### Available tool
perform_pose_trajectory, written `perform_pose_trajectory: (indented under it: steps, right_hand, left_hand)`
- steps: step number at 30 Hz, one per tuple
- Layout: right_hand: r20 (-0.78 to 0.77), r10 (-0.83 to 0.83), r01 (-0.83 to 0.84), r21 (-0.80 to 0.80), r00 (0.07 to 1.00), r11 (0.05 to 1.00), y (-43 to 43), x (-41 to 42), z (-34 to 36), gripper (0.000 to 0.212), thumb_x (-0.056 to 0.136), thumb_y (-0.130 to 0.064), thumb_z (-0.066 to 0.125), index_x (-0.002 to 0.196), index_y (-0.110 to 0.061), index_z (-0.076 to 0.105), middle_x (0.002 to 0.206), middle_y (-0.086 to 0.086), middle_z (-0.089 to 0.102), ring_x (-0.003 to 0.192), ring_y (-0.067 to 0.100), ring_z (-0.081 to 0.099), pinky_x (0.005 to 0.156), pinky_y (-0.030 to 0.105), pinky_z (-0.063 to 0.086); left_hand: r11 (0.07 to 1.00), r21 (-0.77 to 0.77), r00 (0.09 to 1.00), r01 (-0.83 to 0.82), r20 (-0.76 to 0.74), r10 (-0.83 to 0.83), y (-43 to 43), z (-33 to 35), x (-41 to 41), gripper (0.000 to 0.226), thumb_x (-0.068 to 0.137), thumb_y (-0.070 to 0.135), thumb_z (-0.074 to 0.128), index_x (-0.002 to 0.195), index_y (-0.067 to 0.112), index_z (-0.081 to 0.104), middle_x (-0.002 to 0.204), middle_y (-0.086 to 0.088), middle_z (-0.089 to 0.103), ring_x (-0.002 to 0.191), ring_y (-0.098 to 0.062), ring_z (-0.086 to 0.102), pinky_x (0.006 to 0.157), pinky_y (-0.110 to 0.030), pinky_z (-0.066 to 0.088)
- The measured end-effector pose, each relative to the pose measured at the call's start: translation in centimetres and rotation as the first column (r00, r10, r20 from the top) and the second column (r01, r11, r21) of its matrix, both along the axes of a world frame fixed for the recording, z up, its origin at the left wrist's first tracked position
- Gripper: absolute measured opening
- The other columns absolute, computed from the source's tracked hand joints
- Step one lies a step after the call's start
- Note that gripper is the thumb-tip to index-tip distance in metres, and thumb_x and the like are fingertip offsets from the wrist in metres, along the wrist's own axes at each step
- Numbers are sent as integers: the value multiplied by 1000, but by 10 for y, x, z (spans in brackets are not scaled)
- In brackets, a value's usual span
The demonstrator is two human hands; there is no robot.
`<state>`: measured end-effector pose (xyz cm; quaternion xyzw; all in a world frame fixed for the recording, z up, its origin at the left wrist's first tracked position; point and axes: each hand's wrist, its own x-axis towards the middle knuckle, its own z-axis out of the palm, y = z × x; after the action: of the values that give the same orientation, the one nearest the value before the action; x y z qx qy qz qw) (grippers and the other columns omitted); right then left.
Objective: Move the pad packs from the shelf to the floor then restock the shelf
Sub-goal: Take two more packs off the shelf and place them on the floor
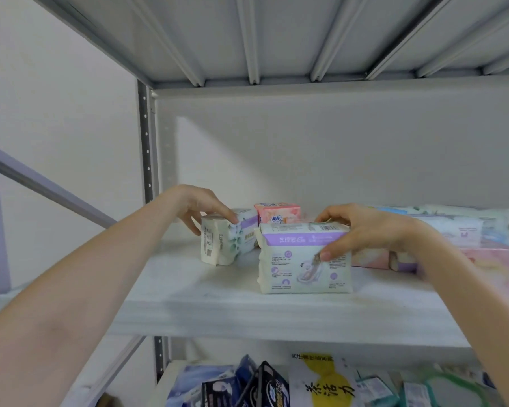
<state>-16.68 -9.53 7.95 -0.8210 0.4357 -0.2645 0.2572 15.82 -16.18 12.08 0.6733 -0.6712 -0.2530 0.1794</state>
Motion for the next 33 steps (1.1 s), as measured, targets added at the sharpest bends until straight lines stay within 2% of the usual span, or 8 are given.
perform_pose_trajectory:
  steps: [2,6,10,13,20,27,30,33]
  right_hand:
    - [9,-35,34,14,999,999,7,-5,0,58,61,-24,89,112,-23,60,103,-2,70,85,13,72,66,28,55]
    - [-13,-68,69,57,998,996,20,-15,0,57,60,-30,88,110,-19,64,98,-1,75,88,16,72,81,39,58]
    - [26,-108,106,73,994,992,29,-16,-4,71,44,-41,90,105,-14,65,91,1,76,86,19,73,64,27,58]
    - [92,-147,139,92,985,986,35,-14,-10,77,42,-38,92,109,-17,62,92,1,76,86,21,73,62,26,58]
    - [332,-265,263,54,905,963,53,-6,-29,65,59,-19,90,116,-19,58,84,-3,76,73,15,73,48,20,52]
    - [542,-373,452,-14,753,892,70,-6,-50,76,56,-25,92,121,-19,51,103,-1,68,85,15,71,71,36,60]
    - [669,-328,433,9,667,901,84,-12,-59,76,60,-18,90,123,-16,49,110,1,66,90,17,70,73,36,60]
    - [706,-305,426,5,640,905,101,-20,-67,76,61,-15,90,124,-15,47,113,1,64,94,18,69,76,39,60]
  left_hand:
    - [999,29,999,34,-8,-33,9,4,3,49,68,30,85,112,15,69,115,-4,69,107,-25,65,86,-41,57]
    - [994,75,996,85,-35,-83,28,9,11,46,72,17,82,115,17,68,119,-4,67,111,-26,62,91,-41,55]
    - [994,64,994,94,45,-97,45,4,10,54,70,20,83,119,23,61,114,-3,67,107,-24,64,89,-43,56]
    - [997,-20,991,76,116,-74,52,-10,6,68,62,27,89,120,25,54,112,-3,67,102,-22,66,86,-42,57]
    - [978,-199,958,58,-266,-111,63,-39,25,64,61,14,89,117,13,59,104,-5,73,91,-17,72,72,-29,60]
    - [932,-362,839,-35,-516,-170,99,-64,14,58,61,2,86,112,12,59,108,-4,69,97,-16,68,65,-25,57]
    - [907,-413,789,-83,-583,-194,123,-71,2,63,62,-2,84,118,9,57,111,-5,67,98,-16,67,58,-21,57]
    - [884,-448,747,-131,-631,-209,151,-79,-12,68,63,-5,83,123,7,54,117,-7,64,100,-16,67,62,-22,59]
